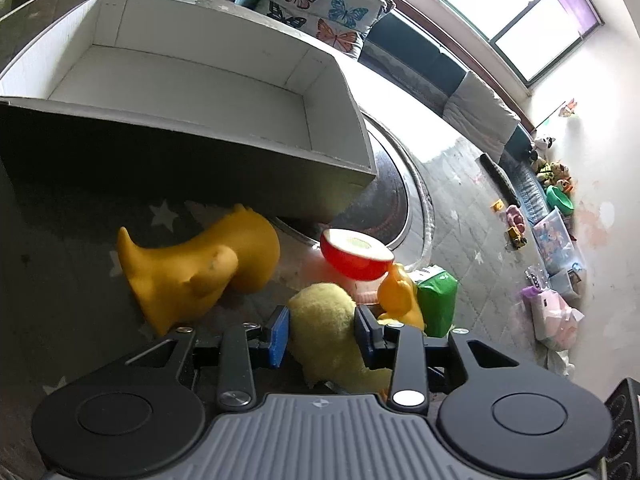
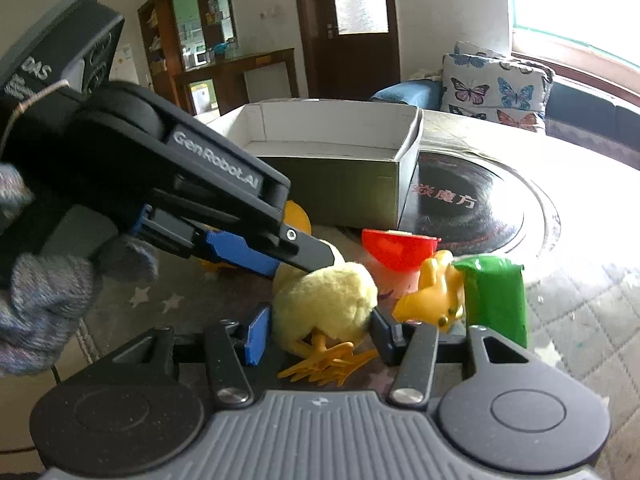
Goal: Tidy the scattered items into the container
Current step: 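Lift the yellow chick with the right tool and carry it over the box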
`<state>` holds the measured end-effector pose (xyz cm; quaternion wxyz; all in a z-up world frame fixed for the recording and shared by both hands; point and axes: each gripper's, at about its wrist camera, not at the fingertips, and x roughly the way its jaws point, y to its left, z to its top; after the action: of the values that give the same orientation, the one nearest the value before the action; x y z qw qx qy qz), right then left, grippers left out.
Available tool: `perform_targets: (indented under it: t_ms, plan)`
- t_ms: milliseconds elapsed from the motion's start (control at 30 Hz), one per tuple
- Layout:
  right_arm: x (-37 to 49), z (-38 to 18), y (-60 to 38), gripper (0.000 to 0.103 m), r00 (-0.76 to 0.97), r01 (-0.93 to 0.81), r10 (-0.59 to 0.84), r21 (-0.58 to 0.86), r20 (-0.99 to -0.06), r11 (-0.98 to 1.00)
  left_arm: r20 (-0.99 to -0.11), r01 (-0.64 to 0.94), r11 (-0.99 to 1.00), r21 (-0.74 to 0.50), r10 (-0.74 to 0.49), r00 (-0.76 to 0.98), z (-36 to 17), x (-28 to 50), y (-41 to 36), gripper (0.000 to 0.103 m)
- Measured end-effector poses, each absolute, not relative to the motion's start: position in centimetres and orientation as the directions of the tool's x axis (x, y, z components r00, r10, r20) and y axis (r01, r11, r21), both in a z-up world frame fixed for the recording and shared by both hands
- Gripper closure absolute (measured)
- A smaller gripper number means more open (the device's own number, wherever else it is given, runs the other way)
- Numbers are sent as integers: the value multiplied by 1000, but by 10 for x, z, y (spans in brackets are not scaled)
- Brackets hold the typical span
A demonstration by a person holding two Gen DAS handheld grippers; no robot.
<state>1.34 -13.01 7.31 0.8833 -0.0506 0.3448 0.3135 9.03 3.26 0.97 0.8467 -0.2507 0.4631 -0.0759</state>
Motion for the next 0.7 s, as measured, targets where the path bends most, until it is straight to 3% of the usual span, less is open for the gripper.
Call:
perform_targets:
  t_ms: [367, 700]
  plan:
    - [11, 70, -135, 53, 567, -566, 521, 157, -638, 809, -753, -110, 865, -490, -356, 554, 3, 102, 27, 59]
    - [4, 72, -134, 53, 570, -562, 522, 162, -635, 811, -746, -108, 859, -501, -364, 558, 5, 97, 28, 63]
